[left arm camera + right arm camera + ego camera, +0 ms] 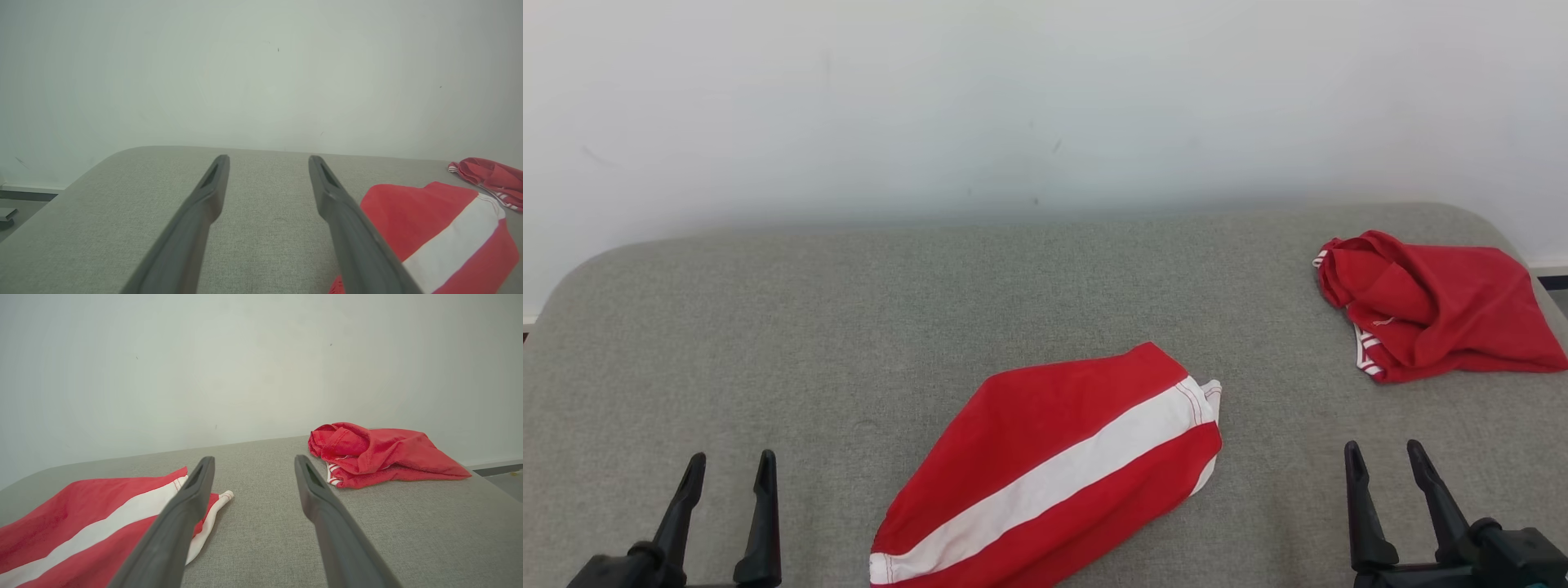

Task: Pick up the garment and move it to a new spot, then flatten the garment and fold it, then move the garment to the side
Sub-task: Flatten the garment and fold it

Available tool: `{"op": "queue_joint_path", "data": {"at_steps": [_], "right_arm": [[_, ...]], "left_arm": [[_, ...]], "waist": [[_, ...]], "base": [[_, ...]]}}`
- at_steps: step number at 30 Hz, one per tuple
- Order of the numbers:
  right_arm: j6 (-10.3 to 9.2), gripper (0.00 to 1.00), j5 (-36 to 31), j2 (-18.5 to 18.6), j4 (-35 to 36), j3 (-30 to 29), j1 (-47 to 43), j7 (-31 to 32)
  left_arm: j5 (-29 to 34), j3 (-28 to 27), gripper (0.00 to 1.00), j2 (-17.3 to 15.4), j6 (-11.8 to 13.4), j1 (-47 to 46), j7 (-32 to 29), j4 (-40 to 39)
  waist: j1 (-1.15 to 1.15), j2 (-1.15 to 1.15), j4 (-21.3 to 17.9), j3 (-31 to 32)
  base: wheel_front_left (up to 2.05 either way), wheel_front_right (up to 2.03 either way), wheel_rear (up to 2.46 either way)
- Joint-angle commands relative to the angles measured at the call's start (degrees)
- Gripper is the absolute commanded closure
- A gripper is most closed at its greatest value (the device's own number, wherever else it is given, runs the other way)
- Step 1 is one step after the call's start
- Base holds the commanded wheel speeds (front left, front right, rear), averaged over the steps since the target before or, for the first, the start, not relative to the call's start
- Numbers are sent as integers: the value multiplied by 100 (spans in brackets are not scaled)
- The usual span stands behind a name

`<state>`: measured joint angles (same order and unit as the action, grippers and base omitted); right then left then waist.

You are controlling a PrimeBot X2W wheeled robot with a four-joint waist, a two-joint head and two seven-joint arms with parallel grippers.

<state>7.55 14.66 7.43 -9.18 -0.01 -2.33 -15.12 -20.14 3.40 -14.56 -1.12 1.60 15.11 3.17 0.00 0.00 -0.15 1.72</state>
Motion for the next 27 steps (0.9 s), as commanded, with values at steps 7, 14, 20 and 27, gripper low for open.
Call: {"op": "queue_joint_path", "data": {"at_steps": [7, 14, 20, 27], "right_arm": [[-13, 0, -35, 104, 115, 131, -115, 0], [-12, 0, -16, 164, 194, 226, -151, 1], [-12, 0, 47, 239, 253, 379, -182, 1], [-12, 0, 54, 278, 289, 445, -186, 0]], "left_arm": [[281, -307, 0, 183, -145, 293, 2, -78], [427, -308, 0, 253, -428, 493, 2, -197], [484, -342, 0, 291, -522, 602, 2, -231], [552, -348, 0, 329, -581, 623, 2, -210]], "waist": [[0, 0, -12, 101], [0, 0, 6, 143], [0, 0, 53, 164], [0, 0, 98, 196]], "base": [[0, 0, 0], [0, 0, 0], [0, 0, 0], [0, 0, 0]]}}
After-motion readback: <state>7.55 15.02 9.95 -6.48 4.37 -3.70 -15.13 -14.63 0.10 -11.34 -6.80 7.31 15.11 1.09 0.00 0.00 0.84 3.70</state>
